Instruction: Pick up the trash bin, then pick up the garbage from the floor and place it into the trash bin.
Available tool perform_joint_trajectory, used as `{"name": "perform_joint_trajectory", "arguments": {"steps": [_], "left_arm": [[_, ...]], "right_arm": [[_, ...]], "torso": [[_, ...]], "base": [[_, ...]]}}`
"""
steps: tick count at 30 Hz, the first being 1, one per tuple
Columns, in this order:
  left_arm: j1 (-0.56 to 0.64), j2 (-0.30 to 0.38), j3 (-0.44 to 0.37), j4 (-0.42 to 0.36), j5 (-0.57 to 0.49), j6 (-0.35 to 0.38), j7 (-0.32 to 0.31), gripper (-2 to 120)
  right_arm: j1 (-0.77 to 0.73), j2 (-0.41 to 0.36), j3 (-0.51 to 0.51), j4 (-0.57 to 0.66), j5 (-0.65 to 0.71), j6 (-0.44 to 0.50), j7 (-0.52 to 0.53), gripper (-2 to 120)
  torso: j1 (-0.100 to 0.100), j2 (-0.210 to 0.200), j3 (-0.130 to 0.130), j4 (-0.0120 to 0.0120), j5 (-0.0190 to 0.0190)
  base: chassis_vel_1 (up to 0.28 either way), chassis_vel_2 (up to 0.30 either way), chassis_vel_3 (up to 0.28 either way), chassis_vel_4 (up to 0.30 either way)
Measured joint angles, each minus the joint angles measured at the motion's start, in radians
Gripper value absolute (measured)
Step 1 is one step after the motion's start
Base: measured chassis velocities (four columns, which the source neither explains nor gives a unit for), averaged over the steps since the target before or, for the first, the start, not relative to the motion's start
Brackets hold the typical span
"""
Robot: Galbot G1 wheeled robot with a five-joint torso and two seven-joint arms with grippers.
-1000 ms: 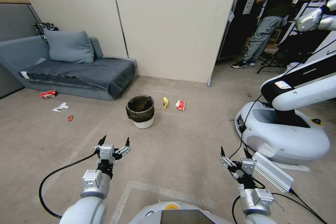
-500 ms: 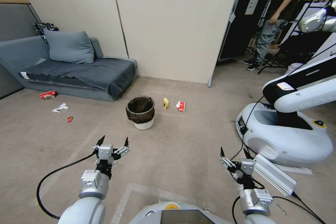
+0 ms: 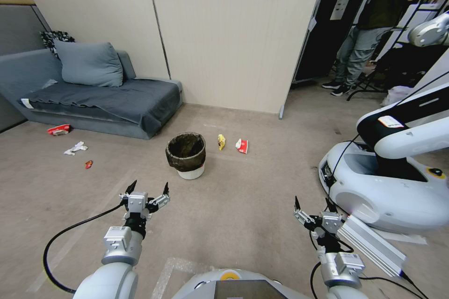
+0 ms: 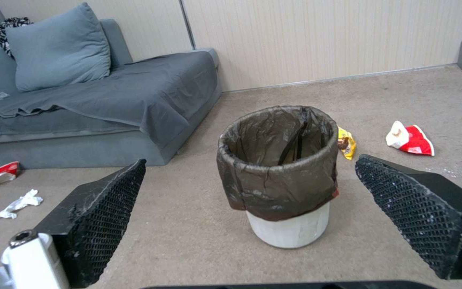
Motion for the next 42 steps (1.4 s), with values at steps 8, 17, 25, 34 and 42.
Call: {"name": "perform_joint_trajectory", "arguments": {"steps": [8,17,25,34,42], "left_arm": [[-0.001,0.000,-0.003,0.002,-0.002,0.000,0.001,100],[-0.003,0.001,-0.004,0.004,-0.004,0.002,0.002,100],[-0.003,0.001,-0.006,0.004,-0.006,0.003,0.002,100],[-0.004,0.001,-0.007,0.005,-0.008,0.004,0.002,100],[-0.005,0.000,-0.007,0.005,-0.009,0.004,0.002,100]], "right_arm": [[0.003,0.000,0.000,-0.008,-0.004,0.003,0.000,100],[0.003,0.000,0.000,-0.011,-0.005,0.004,0.000,100],[0.004,0.000,0.000,-0.013,-0.007,0.005,0.000,100],[0.005,0.000,0.000,-0.014,-0.008,0.005,0.000,100],[0.005,0.000,0.000,-0.014,-0.008,0.006,0.000,100]], "torso": [[0.000,0.000,0.000,-0.0001,-0.0001],[0.000,0.000,0.000,0.0000,0.0000],[0.000,0.000,0.000,0.0000,0.0000],[0.000,0.000,0.000,0.0001,-0.0001],[0.000,0.000,0.000,-0.0001,-0.0001]], "base": [[-0.112,0.105,0.106,-0.110],[-0.112,0.115,0.128,-0.118],[-0.123,0.113,0.111,-0.125],[-0.135,0.141,0.130,-0.136],[-0.130,0.120,0.122,-0.120]]}}
